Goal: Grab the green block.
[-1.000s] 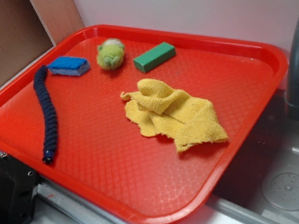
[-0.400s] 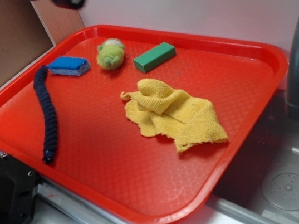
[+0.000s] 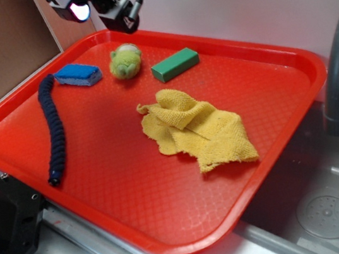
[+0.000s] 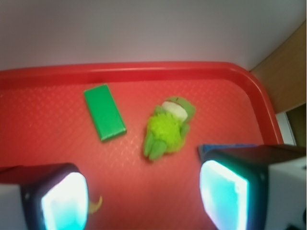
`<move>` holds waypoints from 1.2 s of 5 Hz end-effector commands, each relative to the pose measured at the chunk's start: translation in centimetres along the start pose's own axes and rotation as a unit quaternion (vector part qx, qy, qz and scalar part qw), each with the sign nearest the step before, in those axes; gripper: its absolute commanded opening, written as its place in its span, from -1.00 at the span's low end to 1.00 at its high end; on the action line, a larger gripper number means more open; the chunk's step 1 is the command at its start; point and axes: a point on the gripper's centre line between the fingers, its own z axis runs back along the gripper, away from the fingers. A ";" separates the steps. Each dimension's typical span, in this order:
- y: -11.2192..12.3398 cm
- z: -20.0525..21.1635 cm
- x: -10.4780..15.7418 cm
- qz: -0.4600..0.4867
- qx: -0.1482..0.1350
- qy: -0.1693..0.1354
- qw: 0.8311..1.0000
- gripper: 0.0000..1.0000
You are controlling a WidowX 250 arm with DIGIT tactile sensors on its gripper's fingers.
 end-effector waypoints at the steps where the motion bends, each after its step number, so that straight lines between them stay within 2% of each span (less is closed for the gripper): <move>1: -1.2 -3.6 2.4 -0.011 0.004 -0.031 0.999 1.00; 2: -1.5 -5.2 3.0 -0.014 0.008 -0.033 0.999 1.00; 3: -2.2 -7.6 3.7 -0.040 -0.025 -0.045 0.998 1.00; 4: -2.5 -9.8 4.4 -0.059 -0.043 -0.036 0.997 1.00; 5: -2.8 -11.4 4.9 -0.077 -0.054 -0.043 0.995 1.00; 6: -2.8 -12.1 5.1 -0.081 -0.061 -0.041 0.994 -1.00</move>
